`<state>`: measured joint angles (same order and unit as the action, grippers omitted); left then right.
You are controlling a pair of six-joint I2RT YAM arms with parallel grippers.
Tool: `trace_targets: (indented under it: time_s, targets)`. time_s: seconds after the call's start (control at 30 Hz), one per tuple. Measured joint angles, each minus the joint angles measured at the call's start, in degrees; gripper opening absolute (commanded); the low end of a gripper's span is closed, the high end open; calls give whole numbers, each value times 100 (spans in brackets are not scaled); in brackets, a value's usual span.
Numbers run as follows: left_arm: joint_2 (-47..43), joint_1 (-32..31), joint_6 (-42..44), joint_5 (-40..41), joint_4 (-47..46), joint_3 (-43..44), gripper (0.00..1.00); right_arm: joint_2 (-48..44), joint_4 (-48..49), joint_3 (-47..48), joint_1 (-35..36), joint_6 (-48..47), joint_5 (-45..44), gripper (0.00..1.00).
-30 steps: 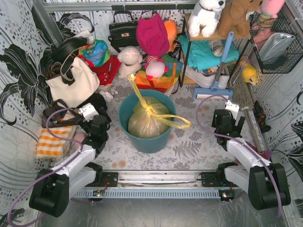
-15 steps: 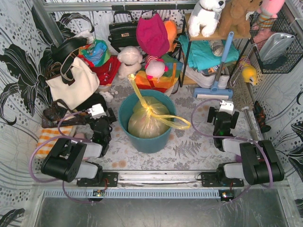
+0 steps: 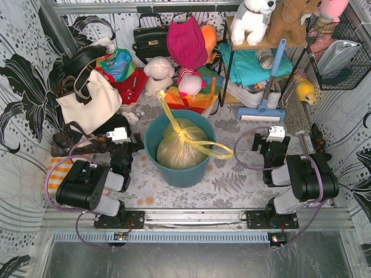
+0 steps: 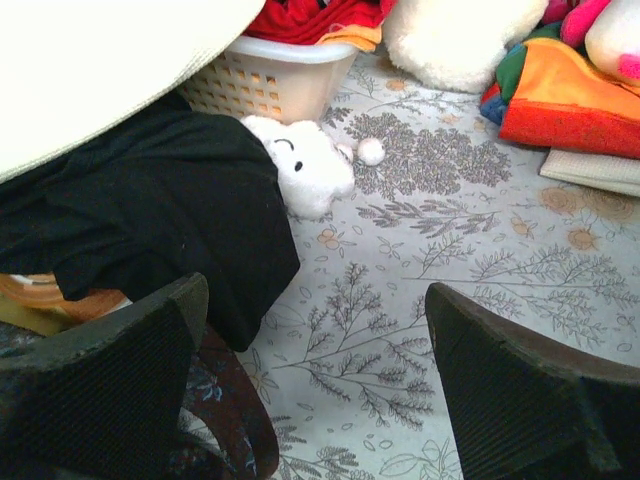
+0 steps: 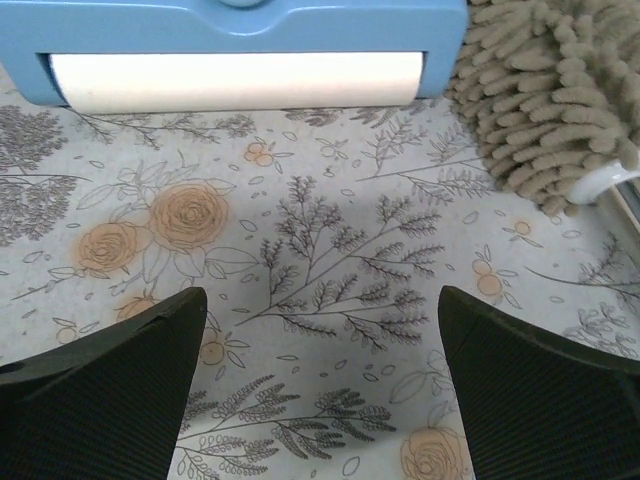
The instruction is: Tie the trash bag
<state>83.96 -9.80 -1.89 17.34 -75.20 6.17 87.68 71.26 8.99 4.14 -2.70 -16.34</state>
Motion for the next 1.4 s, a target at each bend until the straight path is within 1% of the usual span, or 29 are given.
trace_targets:
  time_s: [0.13, 0.33, 1.4]
  targets:
    - [2, 57, -42, -44, 66, 125, 98, 39, -7, 103, -160, 7, 398, 97]
    - [2, 61, -101, -44, 170, 166, 98, 39, 39, 140, -221, 7, 629, 97]
    - [2, 98, -127, -46, 260, 225, 98, 39, 131, 140, -221, 7, 647, 97]
